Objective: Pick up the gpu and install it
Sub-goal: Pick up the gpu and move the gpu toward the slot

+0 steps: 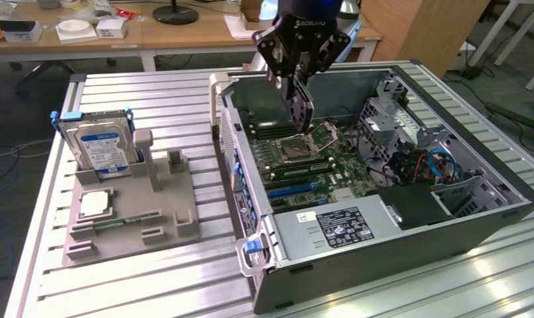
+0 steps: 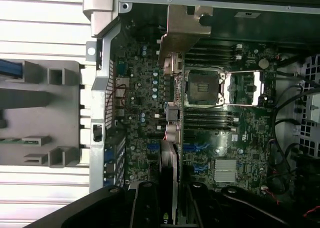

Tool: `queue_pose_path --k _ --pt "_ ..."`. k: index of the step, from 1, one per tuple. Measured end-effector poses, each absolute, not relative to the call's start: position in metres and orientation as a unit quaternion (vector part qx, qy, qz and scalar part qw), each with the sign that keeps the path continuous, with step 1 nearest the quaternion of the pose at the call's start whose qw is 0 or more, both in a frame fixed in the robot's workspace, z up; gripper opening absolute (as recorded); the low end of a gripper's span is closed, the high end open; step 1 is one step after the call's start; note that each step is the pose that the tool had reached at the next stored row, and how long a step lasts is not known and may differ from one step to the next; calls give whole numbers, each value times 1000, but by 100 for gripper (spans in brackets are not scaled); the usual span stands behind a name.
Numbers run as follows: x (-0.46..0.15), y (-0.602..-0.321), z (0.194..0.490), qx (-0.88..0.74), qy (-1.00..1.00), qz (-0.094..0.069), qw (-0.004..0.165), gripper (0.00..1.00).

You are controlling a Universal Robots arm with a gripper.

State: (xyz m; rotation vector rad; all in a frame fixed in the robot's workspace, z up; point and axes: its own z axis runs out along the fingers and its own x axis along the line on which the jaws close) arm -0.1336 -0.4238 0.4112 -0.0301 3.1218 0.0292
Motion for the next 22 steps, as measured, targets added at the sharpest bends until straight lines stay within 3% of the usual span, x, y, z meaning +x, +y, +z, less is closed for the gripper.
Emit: queue_pose_path --k 22 --pt "-104 -424 411 -10 1000 9 10 27"
